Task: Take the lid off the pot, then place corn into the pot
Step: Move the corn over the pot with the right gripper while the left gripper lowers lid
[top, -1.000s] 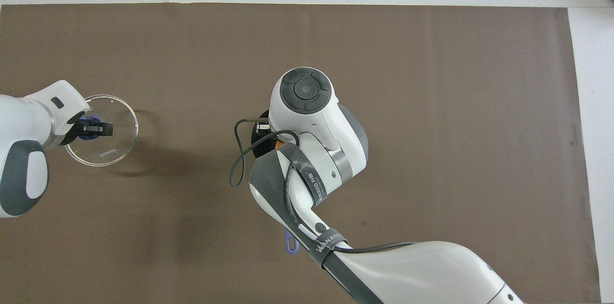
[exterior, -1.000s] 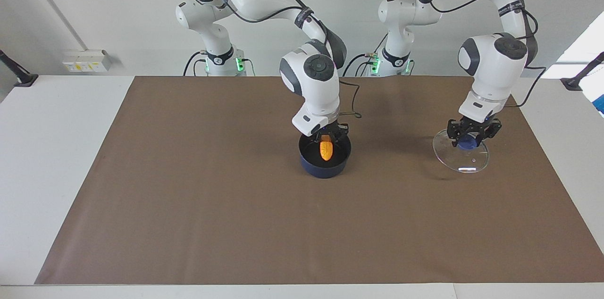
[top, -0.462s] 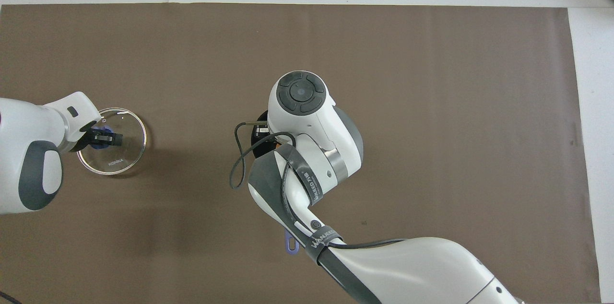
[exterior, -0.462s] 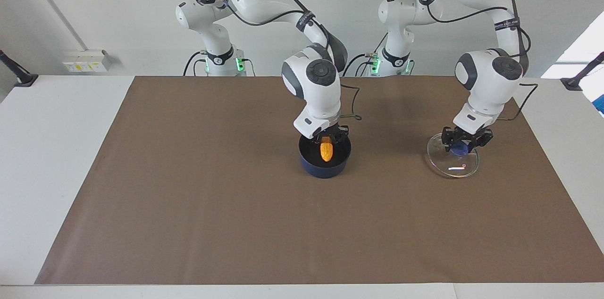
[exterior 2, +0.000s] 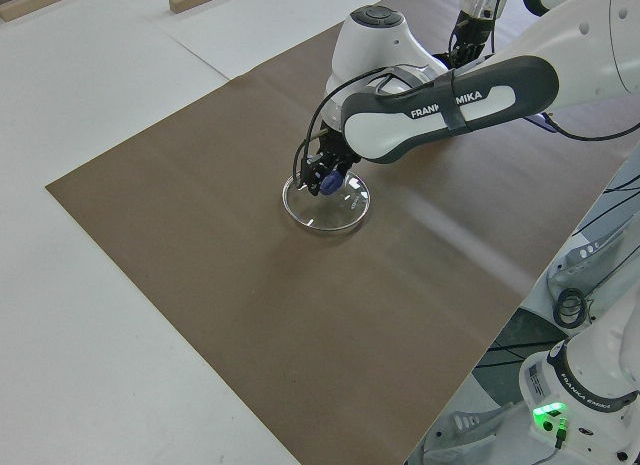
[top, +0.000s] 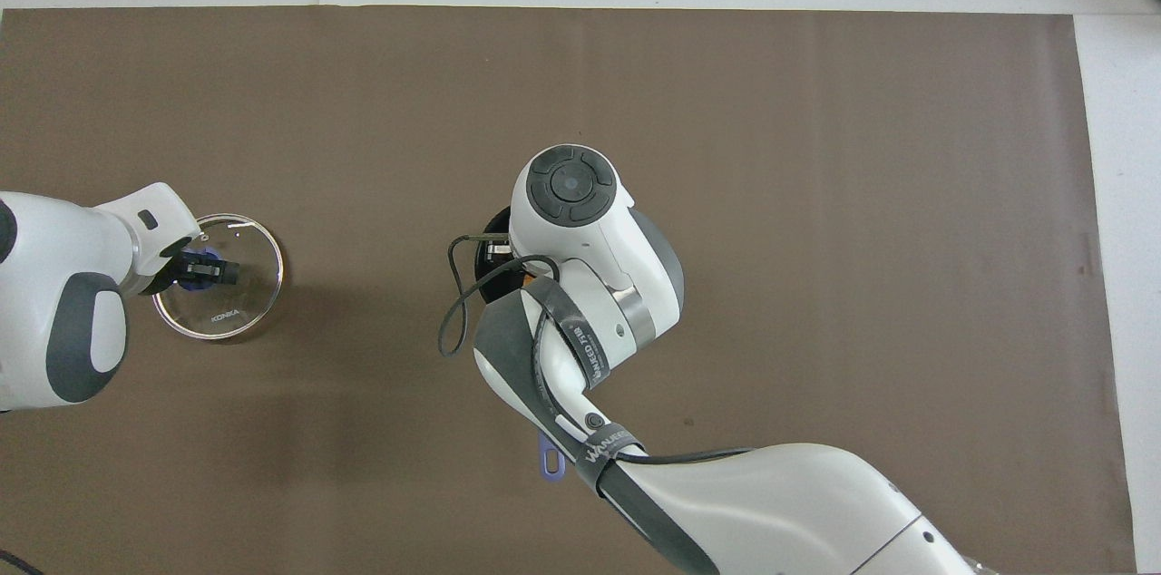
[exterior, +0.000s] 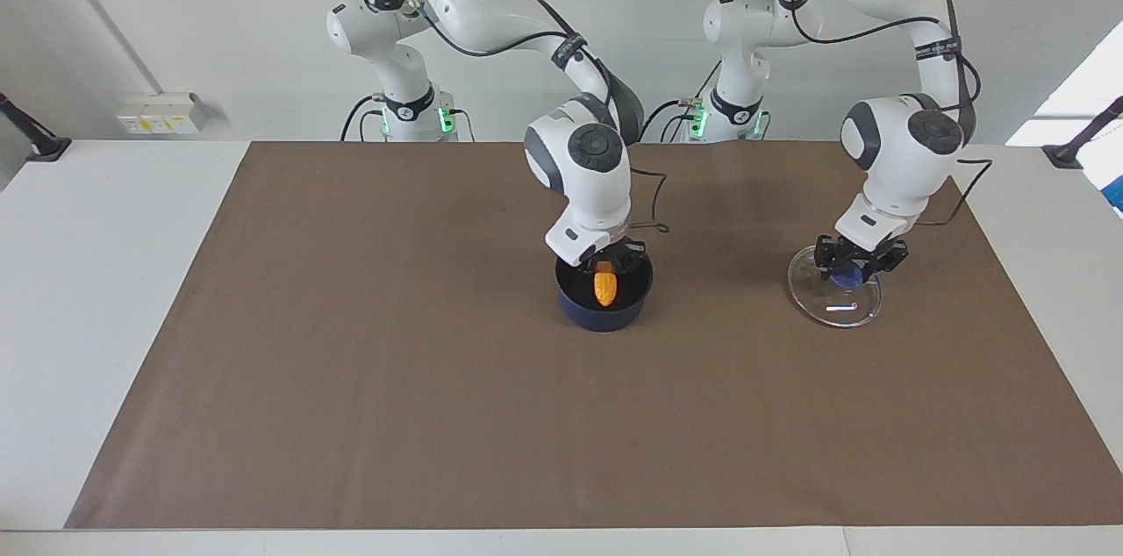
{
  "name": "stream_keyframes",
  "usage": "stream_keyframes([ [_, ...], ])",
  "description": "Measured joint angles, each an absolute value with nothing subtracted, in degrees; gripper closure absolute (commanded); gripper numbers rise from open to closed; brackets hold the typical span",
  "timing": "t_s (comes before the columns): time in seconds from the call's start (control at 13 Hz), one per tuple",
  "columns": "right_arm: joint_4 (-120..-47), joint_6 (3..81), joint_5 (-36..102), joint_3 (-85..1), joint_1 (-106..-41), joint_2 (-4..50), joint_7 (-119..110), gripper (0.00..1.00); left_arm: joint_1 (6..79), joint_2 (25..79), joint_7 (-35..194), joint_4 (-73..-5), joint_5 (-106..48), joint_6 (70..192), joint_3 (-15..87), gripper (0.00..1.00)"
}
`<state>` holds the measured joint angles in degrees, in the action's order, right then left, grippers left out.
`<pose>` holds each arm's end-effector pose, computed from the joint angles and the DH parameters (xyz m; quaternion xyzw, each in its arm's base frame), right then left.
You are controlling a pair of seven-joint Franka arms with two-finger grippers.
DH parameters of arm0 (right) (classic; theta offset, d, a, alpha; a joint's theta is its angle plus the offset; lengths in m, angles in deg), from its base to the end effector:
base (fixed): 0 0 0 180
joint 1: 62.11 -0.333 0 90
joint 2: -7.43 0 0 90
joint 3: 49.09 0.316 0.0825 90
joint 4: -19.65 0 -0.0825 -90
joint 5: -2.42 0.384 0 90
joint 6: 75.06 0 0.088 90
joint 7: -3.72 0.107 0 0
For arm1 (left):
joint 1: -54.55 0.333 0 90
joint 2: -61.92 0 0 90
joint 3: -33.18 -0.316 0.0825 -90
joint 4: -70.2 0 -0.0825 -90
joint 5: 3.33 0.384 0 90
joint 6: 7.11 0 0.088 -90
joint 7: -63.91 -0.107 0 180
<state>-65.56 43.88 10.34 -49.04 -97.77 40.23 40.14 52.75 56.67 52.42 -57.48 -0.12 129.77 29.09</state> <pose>0.5710 0.4190 0.3413 -0.9973 0.0392 0.0293 0.0540 0.5431 0.0220 0.3384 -0.9941 0.1001 -0.0315 0.0271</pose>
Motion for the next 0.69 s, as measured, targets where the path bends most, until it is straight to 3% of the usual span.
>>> stream_keyframes([
  [0.23,-66.8,44.4,10.3,-49.0,-97.8,40.3,40.1,0.97,52.8,56.6,52.4,-57.7,-0.1,129.9,29.1,0.23],
  [0.31,-67.0,44.4,10.3,-49.0,-97.8,40.3,40.1,0.93,52.8,56.6,52.4,-57.7,-0.1,129.9,29.1,0.19],
  [0.46,-67.2,44.6,10.3,-49.0,-97.8,40.3,40.1,0.63,52.8,56.6,52.3,-57.7,-0.1,129.9,29.1,0.0],
  [0.54,-67.2,44.6,10.3,-49.0,-97.8,40.3,40.1,0.34,52.8,56.6,52.3,-57.7,-0.1,129.9,29.1,0.0],
  [0.62,-67.2,44.6,10.3,-49.0,-97.8,40.2,40.1,0.16,52.8,56.6,52.2,-57.7,-0.2,129.9,29.1,0.0],
  [0.69,-67.1,44.6,10.3,-49.0,-97.7,40.2,40.1,0.08,52.8,56.6,52.2,-57.6,-0.2,129.9,29.1,0.0],
])
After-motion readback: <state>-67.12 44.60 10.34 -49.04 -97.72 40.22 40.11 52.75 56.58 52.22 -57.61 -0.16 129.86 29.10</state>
